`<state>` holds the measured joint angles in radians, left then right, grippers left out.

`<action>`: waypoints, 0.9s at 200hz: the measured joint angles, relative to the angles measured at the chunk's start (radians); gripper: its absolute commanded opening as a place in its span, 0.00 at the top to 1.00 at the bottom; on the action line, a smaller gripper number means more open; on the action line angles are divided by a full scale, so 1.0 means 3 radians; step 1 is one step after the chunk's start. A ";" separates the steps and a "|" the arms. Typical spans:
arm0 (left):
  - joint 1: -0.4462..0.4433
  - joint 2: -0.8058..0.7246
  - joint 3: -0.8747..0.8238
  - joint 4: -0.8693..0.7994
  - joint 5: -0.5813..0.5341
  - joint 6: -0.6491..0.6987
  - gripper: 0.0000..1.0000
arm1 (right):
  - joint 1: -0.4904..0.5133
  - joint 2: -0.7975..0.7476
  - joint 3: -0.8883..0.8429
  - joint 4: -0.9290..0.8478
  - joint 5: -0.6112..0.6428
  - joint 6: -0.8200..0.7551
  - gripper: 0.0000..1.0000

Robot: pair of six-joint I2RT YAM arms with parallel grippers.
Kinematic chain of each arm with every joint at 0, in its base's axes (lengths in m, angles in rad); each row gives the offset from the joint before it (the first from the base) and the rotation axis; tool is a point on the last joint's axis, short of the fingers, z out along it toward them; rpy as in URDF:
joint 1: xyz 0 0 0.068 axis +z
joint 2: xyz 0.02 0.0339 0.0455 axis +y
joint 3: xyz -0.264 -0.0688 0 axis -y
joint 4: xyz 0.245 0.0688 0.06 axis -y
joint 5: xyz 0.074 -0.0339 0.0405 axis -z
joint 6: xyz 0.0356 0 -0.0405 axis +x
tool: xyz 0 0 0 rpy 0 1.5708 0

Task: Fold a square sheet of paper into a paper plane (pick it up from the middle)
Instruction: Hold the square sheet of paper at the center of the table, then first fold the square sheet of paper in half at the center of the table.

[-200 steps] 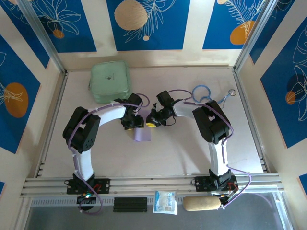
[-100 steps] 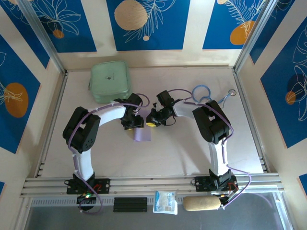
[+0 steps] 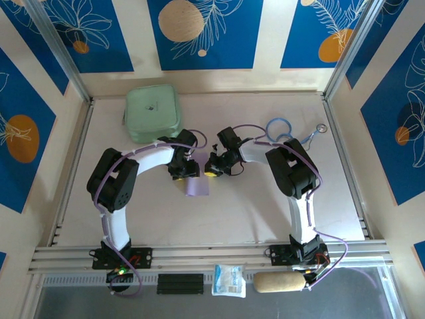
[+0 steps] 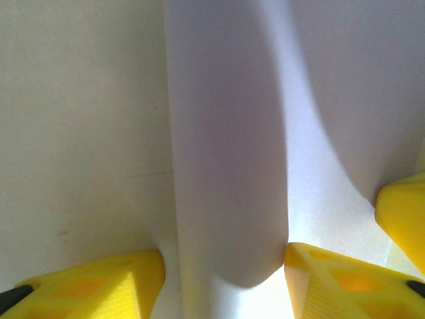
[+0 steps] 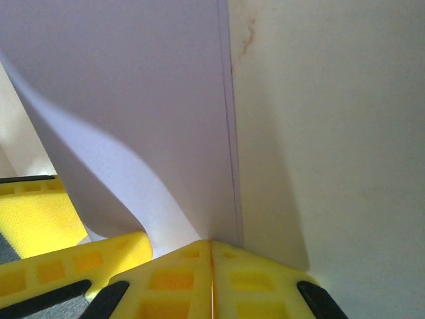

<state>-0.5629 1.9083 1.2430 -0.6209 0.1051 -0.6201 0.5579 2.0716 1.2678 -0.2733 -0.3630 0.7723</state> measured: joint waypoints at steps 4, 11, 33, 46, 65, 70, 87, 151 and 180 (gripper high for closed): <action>0.0000 -0.0009 0.0003 -0.0004 0.0004 -0.0001 0.43 | 0.0000 0.0001 0.0000 0.0001 -0.0001 -0.0017 0.93; 0.0000 -0.0025 0.0005 -0.0003 0.0008 -0.0004 0.42 | 0.0000 0.0001 0.0000 -0.0001 0.0000 -0.0036 0.94; 0.0003 -0.0098 0.0006 -0.0013 -0.0047 -0.0018 0.39 | 0.0000 0.0003 0.0000 -0.0014 0.0013 -0.0111 0.95; 0.0019 -0.0198 0.0017 -0.0055 -0.0120 -0.0038 0.39 | 0.0001 0.0011 0.0018 -0.0042 0.0025 -0.0172 0.95; 0.0060 -0.0423 0.0022 -0.0057 -0.0168 -0.0090 0.40 | 0.0004 0.0027 0.0058 -0.0108 0.0050 -0.0266 0.96; 0.0065 -0.0482 0.0022 -0.0048 -0.0163 -0.0100 0.41 | 0.0004 0.0027 0.0065 -0.0117 0.0058 -0.0292 0.96; 0.0081 -0.0636 0.0020 0.0065 -0.0043 -0.0114 0.49 | 0.0004 0.0027 0.0074 -0.0137 0.0085 -0.0371 0.96; 0.0080 -0.0484 -0.0074 0.0618 0.0687 -0.0275 0.80 | 0.0014 0.0046 0.0154 -0.0258 0.0149 -0.0459 0.97; 0.0080 -0.0331 -0.0122 0.0635 0.0760 -0.0267 0.86 | 0.0019 0.0056 0.0183 -0.0301 0.0168 -0.0462 0.97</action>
<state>-0.5388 1.8091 1.2064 -0.4305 0.3332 -0.7002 0.5636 2.0884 1.3228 -0.3637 -0.3126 0.6338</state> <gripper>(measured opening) 0.156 0.056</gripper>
